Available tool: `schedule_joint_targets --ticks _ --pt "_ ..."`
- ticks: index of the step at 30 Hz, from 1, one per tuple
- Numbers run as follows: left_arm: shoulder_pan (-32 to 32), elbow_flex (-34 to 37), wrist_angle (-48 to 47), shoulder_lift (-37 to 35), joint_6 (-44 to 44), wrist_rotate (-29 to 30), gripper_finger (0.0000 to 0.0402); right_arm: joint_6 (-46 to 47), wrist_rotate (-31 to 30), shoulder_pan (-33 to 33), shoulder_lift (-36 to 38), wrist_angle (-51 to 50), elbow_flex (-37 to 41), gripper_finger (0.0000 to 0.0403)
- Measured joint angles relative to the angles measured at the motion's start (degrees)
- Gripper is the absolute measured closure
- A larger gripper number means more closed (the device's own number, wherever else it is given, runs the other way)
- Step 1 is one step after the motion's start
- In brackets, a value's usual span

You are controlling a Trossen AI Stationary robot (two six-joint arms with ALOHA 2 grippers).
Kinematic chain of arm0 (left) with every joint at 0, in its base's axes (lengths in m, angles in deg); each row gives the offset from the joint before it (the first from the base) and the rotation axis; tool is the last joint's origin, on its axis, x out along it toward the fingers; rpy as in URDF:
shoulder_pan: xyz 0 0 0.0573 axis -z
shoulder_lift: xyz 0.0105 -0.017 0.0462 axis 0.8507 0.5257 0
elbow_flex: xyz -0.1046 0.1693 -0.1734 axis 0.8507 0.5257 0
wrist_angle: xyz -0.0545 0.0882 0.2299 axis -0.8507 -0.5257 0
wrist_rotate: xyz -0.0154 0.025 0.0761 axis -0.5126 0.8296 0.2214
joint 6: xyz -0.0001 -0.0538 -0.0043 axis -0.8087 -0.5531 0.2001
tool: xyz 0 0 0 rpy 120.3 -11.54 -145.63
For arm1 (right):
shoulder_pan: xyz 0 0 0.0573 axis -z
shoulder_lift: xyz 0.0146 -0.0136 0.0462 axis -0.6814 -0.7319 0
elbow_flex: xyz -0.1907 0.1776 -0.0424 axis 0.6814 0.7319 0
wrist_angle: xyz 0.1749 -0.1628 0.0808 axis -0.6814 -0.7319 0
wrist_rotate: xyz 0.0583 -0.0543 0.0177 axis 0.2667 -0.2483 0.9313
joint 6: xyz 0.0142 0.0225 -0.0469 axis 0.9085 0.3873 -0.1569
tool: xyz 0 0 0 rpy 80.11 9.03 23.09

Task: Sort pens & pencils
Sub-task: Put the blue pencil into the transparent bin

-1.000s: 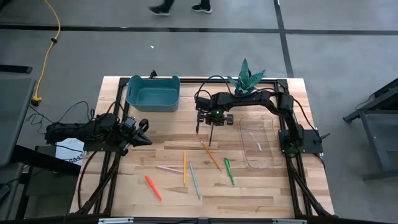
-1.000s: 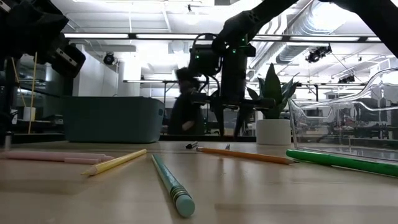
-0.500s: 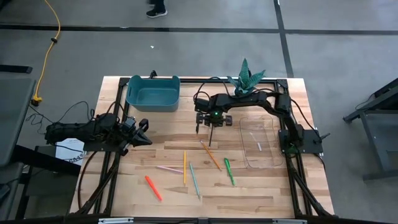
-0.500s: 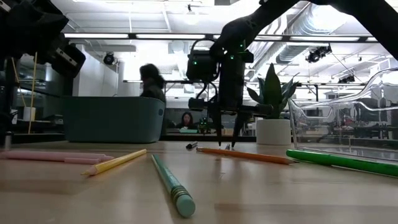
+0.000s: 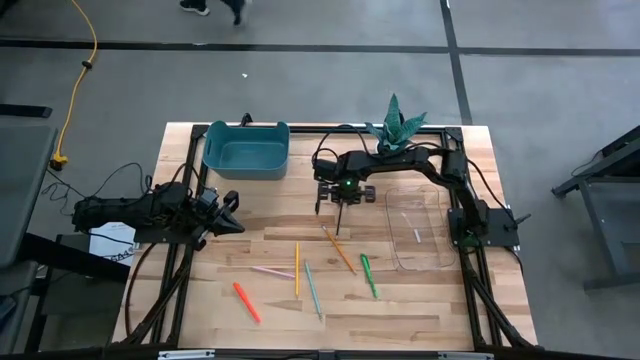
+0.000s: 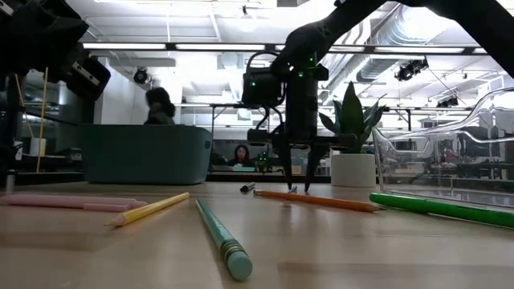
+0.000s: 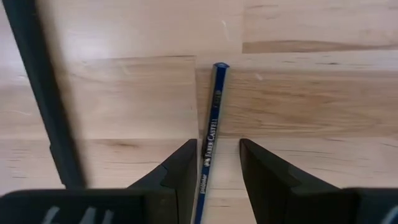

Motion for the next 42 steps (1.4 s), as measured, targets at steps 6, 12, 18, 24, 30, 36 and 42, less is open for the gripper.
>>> schedule_joint_targets --ticks 6,12,18,24,30,36,42 --pt "0.0 0.0 0.0 0.0 0.0 0.0 0.0401 -0.3 -0.1 0.0 0.0 -0.8 0.0 0.0289" --pt "0.0 0.0 0.0 0.0 0.0 0.0 0.0401 -0.5 -0.4 0.0 0.0 -1.4 0.0 0.0319" --pt "0.0 0.0 0.0 0.0 0.0 0.0 0.0401 -0.5 -0.3 0.0 0.0 -0.8 0.0 0.0347" --pt "0.0 0.0 0.0 0.0 0.0 0.0 0.0401 -0.8 0.0 0.0 0.0 -0.3 0.0 0.0353" --pt "0.0 0.0 0.0 0.0 0.0 0.0 0.0401 -1.4 0.0 0.0 0.0 0.8 0.0 0.0353" --pt "0.0 0.0 0.0 0.0 0.0 0.0 0.0401 -1.8 0.0 0.0 0.0 1.7 0.0 0.0374" --pt "0.0 0.0 0.0 0.0 0.0 0.0 0.0401 -2.6 0.2 0.0 0.0 1.9 0.0 0.0398"
